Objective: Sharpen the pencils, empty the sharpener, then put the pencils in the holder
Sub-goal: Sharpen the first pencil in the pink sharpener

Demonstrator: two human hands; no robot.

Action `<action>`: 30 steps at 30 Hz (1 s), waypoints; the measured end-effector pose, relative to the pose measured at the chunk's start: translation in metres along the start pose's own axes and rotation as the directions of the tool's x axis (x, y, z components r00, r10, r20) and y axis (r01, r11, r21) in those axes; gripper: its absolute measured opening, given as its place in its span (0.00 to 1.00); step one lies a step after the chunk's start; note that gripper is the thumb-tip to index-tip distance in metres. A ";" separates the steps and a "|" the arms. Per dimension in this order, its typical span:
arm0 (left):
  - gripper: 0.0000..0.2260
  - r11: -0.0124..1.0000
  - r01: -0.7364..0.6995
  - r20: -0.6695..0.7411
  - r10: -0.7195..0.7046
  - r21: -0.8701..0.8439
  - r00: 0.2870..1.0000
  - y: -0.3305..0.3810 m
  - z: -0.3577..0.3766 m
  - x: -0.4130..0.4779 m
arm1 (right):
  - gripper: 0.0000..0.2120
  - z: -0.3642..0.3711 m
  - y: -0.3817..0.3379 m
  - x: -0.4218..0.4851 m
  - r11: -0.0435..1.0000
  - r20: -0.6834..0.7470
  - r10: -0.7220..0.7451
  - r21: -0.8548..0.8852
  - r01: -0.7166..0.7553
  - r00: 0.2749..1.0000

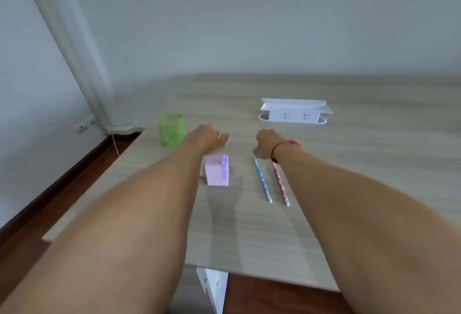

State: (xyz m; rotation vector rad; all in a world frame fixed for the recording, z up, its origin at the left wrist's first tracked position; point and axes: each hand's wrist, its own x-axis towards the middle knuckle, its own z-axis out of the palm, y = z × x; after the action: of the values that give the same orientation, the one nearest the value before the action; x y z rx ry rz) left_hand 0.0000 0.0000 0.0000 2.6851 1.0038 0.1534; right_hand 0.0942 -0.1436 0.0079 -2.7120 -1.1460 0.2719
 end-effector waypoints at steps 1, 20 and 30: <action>0.24 1.000 0.003 0.022 -0.003 -0.005 1.000 -0.005 0.015 -0.003 | 0.18 0.017 0.004 0.000 0.999 0.034 0.031 -0.031 -0.030 0.999; 0.22 0.964 -0.066 -0.282 -0.010 -0.256 0.959 -0.030 0.090 -0.126 | 0.14 0.093 0.018 -0.100 0.992 -0.182 -0.076 -0.114 0.056 0.980; 0.22 0.952 -0.049 -0.360 -0.066 -0.302 0.931 -0.029 0.103 -0.131 | 0.17 0.093 0.036 -0.111 0.990 -0.233 -0.108 -0.114 0.083 0.966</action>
State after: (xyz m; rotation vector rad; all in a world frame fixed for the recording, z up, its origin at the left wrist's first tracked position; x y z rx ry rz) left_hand -0.0973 -0.0872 -0.1078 2.4099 0.9924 0.7698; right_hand 0.0208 -0.2392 -0.0796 -2.6733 -1.2448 -0.1290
